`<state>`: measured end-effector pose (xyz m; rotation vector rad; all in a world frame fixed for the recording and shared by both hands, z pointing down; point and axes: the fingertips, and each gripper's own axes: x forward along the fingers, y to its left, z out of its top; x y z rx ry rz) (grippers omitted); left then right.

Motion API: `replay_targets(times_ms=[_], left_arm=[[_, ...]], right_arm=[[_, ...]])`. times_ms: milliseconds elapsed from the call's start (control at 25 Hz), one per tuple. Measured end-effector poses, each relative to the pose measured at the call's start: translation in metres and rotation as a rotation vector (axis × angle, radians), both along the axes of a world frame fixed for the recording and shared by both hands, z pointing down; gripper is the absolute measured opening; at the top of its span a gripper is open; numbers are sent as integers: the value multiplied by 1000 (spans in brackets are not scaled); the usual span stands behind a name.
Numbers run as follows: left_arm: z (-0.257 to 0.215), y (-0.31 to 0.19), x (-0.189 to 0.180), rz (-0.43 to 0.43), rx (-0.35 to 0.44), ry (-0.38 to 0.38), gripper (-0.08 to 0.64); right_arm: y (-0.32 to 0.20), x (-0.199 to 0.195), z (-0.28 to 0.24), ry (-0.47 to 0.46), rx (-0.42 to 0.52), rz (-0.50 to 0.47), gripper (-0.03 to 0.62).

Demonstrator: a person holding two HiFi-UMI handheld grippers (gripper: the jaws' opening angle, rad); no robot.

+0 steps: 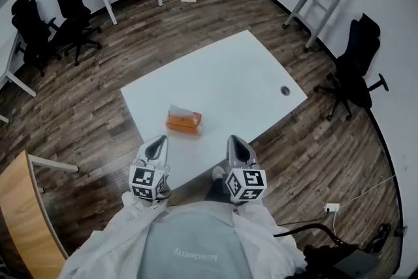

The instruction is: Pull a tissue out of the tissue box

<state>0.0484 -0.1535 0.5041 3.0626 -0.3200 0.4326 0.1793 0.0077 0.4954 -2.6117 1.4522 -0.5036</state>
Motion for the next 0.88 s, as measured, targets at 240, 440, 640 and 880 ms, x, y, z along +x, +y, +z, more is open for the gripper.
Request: replay_targets(times_ms=[240,440,640,880], left_arm=[[-1,-10,26,-125,-16,-10,0],[0,-18,24,-241,-22,-32,0],[4,-27,17,-355,-25,-55,0],[4,-22,12,-479,-31,-70,0]], right_arm=[[-30,45,1,-18,-17,-121,1],[-62,58,3,-34,-18,-246,0],[-89,62,9,-51,-24,-364,2],[-104,75,23,-81,-53,-470,1]])
